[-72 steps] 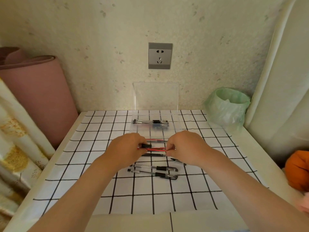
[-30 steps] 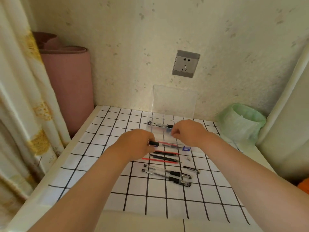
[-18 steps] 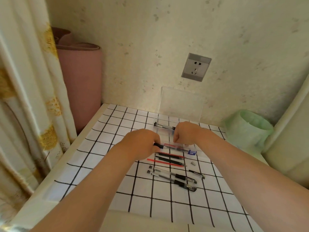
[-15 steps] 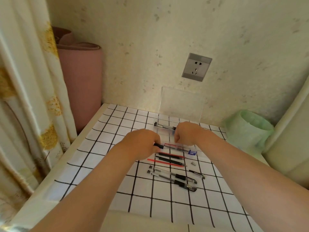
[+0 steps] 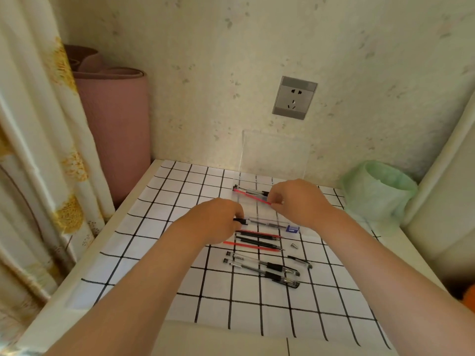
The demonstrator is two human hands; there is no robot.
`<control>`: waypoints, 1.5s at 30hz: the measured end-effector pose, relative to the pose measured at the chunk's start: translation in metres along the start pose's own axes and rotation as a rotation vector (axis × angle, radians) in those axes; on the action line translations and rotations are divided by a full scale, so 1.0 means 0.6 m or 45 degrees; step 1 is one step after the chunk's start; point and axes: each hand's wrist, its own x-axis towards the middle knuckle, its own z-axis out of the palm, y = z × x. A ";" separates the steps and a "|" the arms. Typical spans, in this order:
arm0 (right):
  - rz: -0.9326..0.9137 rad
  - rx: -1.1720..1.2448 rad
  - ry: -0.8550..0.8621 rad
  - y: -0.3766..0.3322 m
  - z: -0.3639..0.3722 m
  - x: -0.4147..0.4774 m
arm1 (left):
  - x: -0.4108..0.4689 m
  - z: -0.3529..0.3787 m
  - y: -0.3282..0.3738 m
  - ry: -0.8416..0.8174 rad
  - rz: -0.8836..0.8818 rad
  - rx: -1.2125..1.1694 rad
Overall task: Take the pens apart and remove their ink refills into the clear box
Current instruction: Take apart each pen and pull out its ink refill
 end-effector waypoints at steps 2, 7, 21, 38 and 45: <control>0.004 0.132 0.090 -0.003 0.000 -0.036 | -0.001 0.002 0.002 0.014 0.030 0.005; 0.074 0.214 0.112 0.012 0.012 -0.101 | -0.002 0.009 0.014 0.020 0.114 0.014; 0.101 0.196 0.054 0.041 0.018 -0.117 | -0.006 0.018 0.016 0.059 0.117 -0.146; -0.002 0.107 0.178 0.059 0.006 -0.119 | 0.003 0.015 0.018 0.090 0.144 -0.221; -0.179 0.333 0.310 0.031 0.014 -0.114 | -0.004 0.014 0.025 0.088 0.238 -0.227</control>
